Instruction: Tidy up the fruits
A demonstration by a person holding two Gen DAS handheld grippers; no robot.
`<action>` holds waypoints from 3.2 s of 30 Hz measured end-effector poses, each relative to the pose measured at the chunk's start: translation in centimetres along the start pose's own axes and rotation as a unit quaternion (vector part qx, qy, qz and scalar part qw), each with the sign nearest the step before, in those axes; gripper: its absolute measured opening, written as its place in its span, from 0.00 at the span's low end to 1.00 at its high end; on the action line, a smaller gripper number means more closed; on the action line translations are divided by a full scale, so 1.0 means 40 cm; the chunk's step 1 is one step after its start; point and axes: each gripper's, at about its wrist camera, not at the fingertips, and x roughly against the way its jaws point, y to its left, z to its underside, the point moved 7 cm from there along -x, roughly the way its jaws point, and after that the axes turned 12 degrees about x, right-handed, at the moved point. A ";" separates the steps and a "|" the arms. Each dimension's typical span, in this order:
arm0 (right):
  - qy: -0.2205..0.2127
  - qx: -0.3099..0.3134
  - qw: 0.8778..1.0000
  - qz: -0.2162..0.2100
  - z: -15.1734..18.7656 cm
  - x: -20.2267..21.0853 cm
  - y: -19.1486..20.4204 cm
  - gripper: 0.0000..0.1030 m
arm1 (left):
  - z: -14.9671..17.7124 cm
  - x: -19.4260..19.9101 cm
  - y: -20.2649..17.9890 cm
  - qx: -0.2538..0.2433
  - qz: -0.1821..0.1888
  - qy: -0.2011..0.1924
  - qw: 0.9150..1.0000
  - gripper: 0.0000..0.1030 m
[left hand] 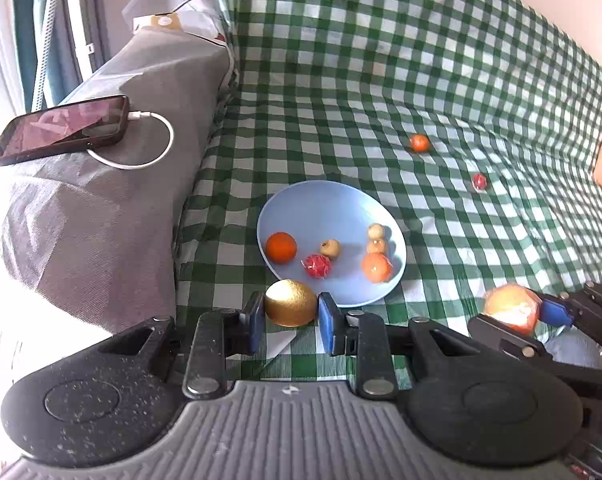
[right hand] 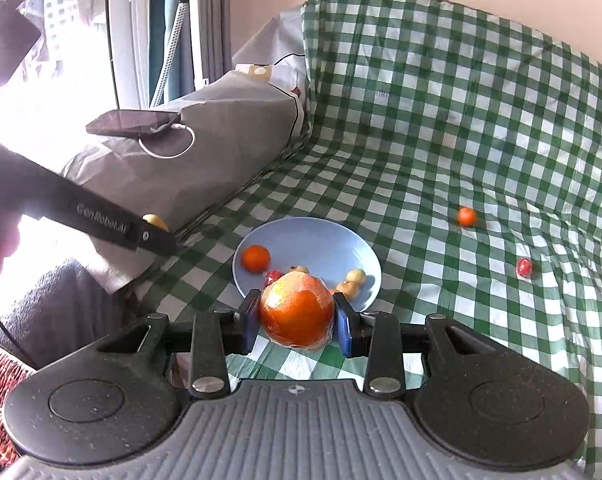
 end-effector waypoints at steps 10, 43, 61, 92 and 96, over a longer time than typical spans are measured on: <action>0.003 -0.004 1.000 0.010 0.008 0.008 -0.003 0.38 | 0.000 -0.001 -0.004 0.007 0.006 0.000 1.000 0.30; 0.067 -0.033 0.997 -0.004 -0.001 -0.366 -0.128 0.38 | -0.169 -0.341 -0.070 0.002 -0.004 0.037 0.999 0.30; 0.103 -0.008 0.994 -0.036 0.007 -0.516 -0.133 0.45 | -0.215 -0.494 -0.075 -0.030 -0.010 0.036 0.999 0.73; 0.047 -0.041 0.997 0.053 0.003 -0.022 -0.033 0.99 | 0.015 -0.014 -0.025 -0.003 -0.036 -0.007 0.999 1.00; 0.039 -0.044 0.997 0.059 0.001 -0.007 -0.034 0.99 | 0.016 -0.002 -0.032 -0.006 -0.036 -0.011 0.999 1.00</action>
